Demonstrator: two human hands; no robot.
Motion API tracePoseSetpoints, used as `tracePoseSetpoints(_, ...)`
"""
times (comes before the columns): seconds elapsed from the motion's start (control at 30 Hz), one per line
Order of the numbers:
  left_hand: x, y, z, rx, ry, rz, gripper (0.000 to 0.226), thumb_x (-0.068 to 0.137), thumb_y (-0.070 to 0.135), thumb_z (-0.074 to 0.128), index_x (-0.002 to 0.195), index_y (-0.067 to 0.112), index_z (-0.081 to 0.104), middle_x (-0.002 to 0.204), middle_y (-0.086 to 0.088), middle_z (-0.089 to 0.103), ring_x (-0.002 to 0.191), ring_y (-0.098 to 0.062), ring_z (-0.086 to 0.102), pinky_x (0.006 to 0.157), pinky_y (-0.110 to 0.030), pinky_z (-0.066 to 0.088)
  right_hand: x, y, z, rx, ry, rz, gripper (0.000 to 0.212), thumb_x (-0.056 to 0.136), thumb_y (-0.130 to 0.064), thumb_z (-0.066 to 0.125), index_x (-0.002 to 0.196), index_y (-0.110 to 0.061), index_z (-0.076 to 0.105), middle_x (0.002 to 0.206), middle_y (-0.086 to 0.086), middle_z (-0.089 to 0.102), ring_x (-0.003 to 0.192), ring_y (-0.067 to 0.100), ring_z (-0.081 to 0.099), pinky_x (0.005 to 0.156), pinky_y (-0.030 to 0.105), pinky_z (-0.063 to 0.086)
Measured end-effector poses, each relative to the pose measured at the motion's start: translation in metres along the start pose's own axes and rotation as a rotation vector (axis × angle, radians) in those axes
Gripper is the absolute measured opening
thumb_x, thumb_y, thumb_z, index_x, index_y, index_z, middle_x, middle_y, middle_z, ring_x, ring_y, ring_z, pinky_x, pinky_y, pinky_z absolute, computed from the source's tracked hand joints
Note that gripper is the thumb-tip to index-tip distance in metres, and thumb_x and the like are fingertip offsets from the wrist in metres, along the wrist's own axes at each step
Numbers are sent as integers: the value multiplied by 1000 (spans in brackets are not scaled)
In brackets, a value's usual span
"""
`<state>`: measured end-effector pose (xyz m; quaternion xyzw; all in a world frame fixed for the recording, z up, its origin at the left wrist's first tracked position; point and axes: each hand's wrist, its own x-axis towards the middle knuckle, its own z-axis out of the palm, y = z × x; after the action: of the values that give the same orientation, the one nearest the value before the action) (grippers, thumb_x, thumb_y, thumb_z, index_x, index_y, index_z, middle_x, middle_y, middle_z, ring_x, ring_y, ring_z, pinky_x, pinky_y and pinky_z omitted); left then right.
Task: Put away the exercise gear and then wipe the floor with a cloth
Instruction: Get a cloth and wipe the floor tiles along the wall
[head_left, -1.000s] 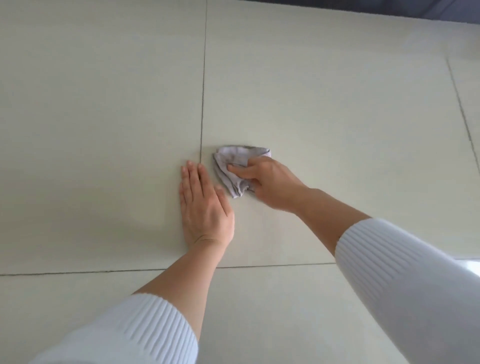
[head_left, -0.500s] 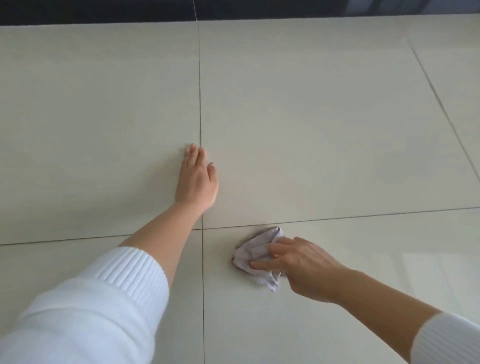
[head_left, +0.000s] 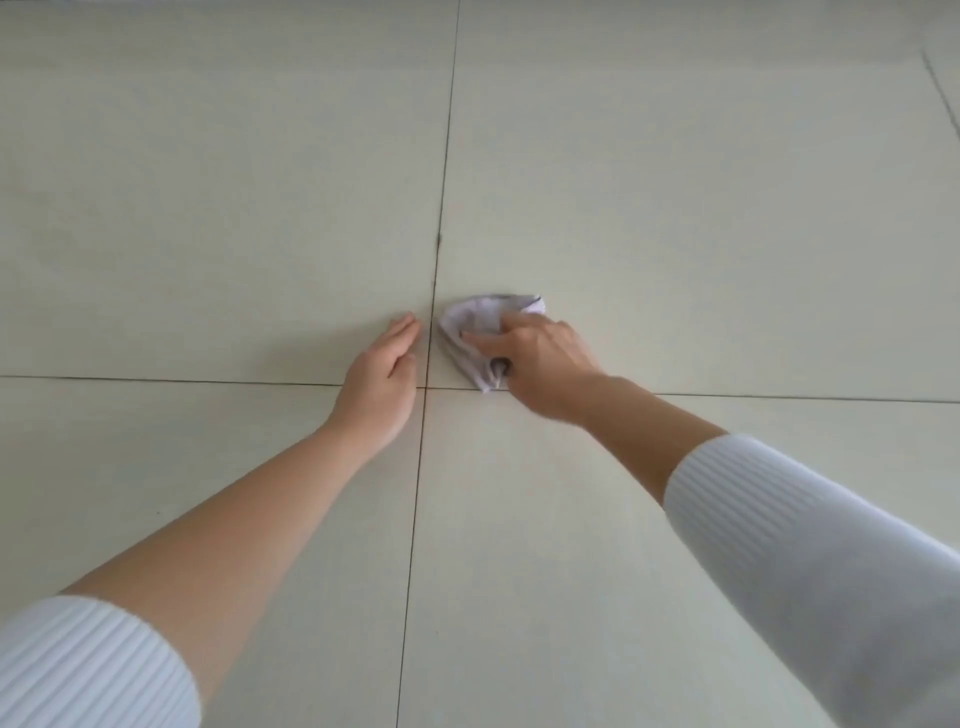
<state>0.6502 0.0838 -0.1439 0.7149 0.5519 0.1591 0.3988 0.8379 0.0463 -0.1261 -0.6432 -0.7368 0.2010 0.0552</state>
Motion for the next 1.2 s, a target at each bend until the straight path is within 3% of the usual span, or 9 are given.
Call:
tracePoseSetpoints(0.23, -20, 2, 13, 149, -2, 1, 48, 99, 5, 35, 147, 2, 30, 159, -4, 17, 147, -10, 7, 116, -18, 6, -116, -54, 38, -50, -218, -450, 59, 72, -12, 68, 126, -34, 59, 94, -3, 57, 90, 24, 54, 65, 30, 28)
tracePoseSetpoints(0.4, -56, -2, 26, 249, -40, -22, 55, 101, 14, 35, 151, 3, 16, 161, -2, 5, 148, -12, -2, 115, -20, -1, -149, -46, 51, -193, -219, -528, 61, 59, -18, 75, 116, -37, 64, 87, -9, 58, 82, 18, 57, 59, 25, 34)
tracePoseSetpoints(0.57, -98, -7, 23, 454, -103, 81, 59, 100, 16, 33, 151, 1, 8, 161, -7, -3, 148, -17, -7, 112, -19, -6, -117, -5, 15, -180, 4, -22, 59, 89, -13, 49, 139, -42, 42, 116, 3, 54, 110, 27, 52, 72, 33, 34)
tracePoseSetpoints(0.7, -120, -10, 19, 585, -205, 132, 62, 101, 31, 24, 151, 1, 0, 160, -8, -11, 147, -16, -12, 112, -20, -11, -129, 39, 3, -18, 62, 442, 55, 94, -21, 42, 140, -49, 36, 126, 5, 53, 110, 31, 55, 82, 34, 42)
tracePoseSetpoints(0.83, -129, -20, 14, 735, -243, 196, 82, 83, 48, -5, 150, 1, -4, 159, -10, -14, 147, -18, -13, 111, -21, -15, -171, 57, 11, 27, 153, 673, 57, 92, -15, 41, 141, -45, 36, 133, 5, 50, 109, 32, 55, 74, 32, 42)
tracePoseSetpoints(0.9, -131, -21, 16, 748, -246, 182, 78, 89, 49, 0, 150, 1, -5, 159, -10, -15, 147, -18, -14, 112, -22, -14, -182, 41, 20, 76, 167, 700, 58, 92, -14, 40, 141, -43, 37, 131, 10, 50, 106, 35, 55, 70, 32, 39)
tracePoseSetpoints(1.0, -131, -15, 21, 702, -229, 130, 64, 101, 34, 21, 150, 0, -4, 159, -11, -15, 147, -19, -14, 114, -24, -12, -197, -6, 44, 51, 183, 523, 57, 87, -12, 43, 138, -37, 44, 118, 14, 55, 92, 38, 60, 63, 33, 42)
tracePoseSetpoints(1.1, -131, -13, 26, 706, -203, 125, 65, 100, 36, 18, 150, -2, -1, 159, -15, -12, 147, -22, -11, 115, -26, -9, -221, -56, 64, 9, 146, 160, 52, 71, -19, 50, 120, -30, 64, 91, 8, 65, 59, 31, 64, 46, 26, 43)
tracePoseSetpoints(1.2, -130, -14, 28, 688, -194, 103, 66, 101, 33, 27, 150, -2, 0, 159, -15, -11, 148, -22, -10, 119, -29, -5, -240, -81, 85, -22, -43, -294, 57, 59, -18, 73, 116, -27, 67, 90, 0, 65, 64, 21, 64, 55, 23, 49)
